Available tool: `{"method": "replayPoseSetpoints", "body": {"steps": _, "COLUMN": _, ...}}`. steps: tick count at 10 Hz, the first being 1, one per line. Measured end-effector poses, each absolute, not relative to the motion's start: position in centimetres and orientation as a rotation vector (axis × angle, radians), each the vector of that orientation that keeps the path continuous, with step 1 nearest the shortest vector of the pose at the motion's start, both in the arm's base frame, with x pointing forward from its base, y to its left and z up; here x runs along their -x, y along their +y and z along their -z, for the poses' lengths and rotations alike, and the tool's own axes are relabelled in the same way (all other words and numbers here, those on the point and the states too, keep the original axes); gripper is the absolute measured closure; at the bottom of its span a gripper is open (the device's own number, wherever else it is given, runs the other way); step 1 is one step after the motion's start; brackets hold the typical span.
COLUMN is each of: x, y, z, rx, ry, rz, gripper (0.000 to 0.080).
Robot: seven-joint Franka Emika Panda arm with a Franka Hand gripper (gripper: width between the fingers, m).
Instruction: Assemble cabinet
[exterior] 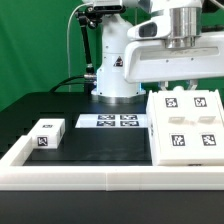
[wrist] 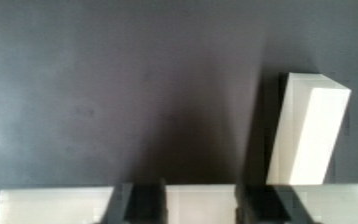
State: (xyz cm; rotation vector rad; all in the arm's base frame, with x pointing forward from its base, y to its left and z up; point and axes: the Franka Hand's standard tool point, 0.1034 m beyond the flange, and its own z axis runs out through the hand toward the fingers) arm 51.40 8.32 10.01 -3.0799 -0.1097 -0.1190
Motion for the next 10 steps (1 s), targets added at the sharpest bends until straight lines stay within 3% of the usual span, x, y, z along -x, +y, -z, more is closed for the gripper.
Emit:
{"method": "replayPoseSetpoints", "body": {"steps": 2, "x": -52.3, "y": 8.5, "z": -11.1, "rx": 3.075, "ry": -0.106, "rz": 0.101, "gripper": 0.0616}}
{"method": "replayPoseSetpoints", "body": {"steps": 7, "x": -52.2, "y": 8.4, "z": -10.8, "rx": 3.076, "ry": -0.105, "rz": 0.101, "gripper": 0.0632}}
{"method": "replayPoseSetpoints", "body": {"steps": 10, "x": -52.8, "y": 8.2, "z": -12.4, "rx": 3.07, "ry": -0.102, "rz": 0.075, "gripper": 0.0655}}
